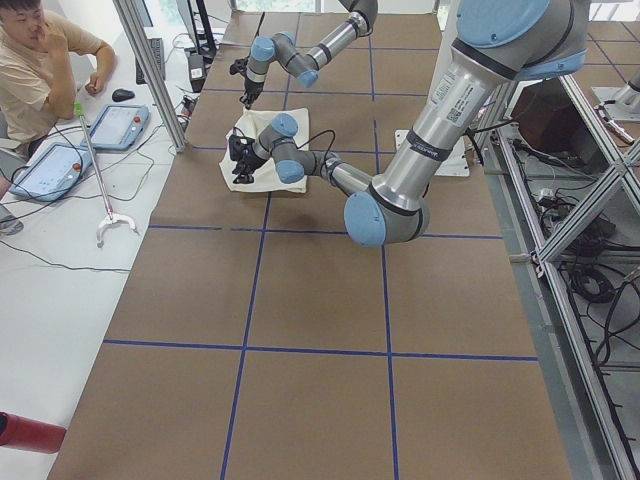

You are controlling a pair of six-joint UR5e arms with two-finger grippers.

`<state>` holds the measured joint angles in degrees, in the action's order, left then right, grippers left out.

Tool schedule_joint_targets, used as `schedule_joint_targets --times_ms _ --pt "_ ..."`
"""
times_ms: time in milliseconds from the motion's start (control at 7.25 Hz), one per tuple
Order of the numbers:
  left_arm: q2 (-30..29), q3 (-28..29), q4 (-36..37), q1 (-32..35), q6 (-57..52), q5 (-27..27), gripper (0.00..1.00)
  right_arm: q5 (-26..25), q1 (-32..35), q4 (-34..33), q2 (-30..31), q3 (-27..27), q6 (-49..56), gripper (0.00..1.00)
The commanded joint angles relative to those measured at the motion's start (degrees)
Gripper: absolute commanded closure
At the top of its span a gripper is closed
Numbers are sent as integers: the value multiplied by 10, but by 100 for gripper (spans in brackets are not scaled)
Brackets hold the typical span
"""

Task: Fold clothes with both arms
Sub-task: 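Open both grippers and raise them away from the folded shirt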

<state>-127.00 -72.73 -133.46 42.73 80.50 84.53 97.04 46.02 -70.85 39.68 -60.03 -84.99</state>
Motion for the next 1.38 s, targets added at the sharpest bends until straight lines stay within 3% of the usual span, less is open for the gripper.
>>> schedule_joint_targets --times_ms 0,138,276,414,690,828,1104,1242 --pt "-1 -19 -42 9 5 3 46 23 13 1 67 -96 15 95" --pt "1 -30 -43 19 5 9 46 79 24 2 106 -159 14 85" --pt "1 -33 -53 30 5 19 46 103 27 -5 131 -208 9 68" --pt "7 -39 -58 41 4 27 46 105 27 -7 138 -220 5 60" --pt "10 -42 -58 41 5 27 46 135 43 -11 141 -220 6 54" --pt "13 -42 -58 40 5 27 46 137 30 -9 167 -244 -9 50" --pt "14 -41 -57 39 6 27 46 127 -16 -4 249 -348 -122 39" --pt "15 -40 -57 38 6 27 46 100 -44 -3 261 -364 -180 34"
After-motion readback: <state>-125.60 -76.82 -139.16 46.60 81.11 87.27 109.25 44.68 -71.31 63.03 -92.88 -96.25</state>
